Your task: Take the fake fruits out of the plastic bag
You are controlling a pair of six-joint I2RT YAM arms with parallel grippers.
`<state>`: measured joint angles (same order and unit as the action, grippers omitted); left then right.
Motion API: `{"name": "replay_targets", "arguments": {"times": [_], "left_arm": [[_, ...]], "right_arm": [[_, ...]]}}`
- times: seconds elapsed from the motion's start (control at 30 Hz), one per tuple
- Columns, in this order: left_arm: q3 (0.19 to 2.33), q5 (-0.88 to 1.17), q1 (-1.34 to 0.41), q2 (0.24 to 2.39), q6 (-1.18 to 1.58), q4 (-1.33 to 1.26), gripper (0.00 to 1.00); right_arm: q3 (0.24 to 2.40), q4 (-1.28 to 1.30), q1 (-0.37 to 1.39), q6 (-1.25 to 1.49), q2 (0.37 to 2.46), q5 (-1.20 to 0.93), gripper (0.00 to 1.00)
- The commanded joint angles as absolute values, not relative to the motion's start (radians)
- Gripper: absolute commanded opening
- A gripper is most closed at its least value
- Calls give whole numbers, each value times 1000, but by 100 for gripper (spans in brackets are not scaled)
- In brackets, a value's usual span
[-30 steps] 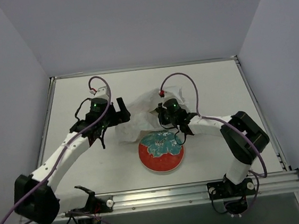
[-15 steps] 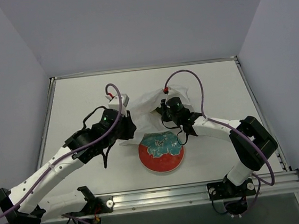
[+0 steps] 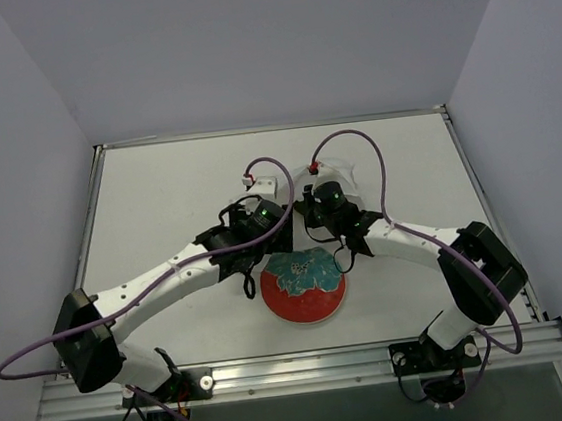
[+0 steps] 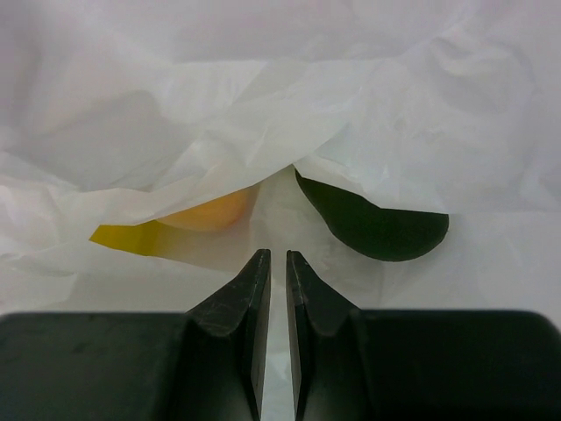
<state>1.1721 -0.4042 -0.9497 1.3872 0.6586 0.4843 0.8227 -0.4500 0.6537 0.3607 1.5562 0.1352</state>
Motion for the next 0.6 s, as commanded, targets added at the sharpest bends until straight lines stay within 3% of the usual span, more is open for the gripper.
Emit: {"name": "replay_targets", "arguments": {"times": [0.0,0.33,0.4,0.43,0.47,0.5,0.53,0.57], "left_arm": [[1229,-440,-894,1431,617,393,79],[1161,-446,-845,1526,591,220,83],[1147,-419,-830,1539,580,184,61],[1137,-416,-827,1539,580,180,50],[1131,-404,-825,1537,578,170,30],[1121,-396,-827,1532,578,166,23],[1103,-387,-827,1526,578,158,18],[1094,-377,-827,1517,580,156,14]], "right_arm": [[830,-448,673,370,1503,158,9],[776,-479,687,405,1451,146,9],[773,-479,690,416,1444,147,9],[773,-479,689,422,1431,153,17],[770,-483,692,425,1425,150,27],[762,-491,692,428,1410,146,39],[762,-498,696,429,1405,137,61],[764,-502,699,431,1401,133,68]]}}
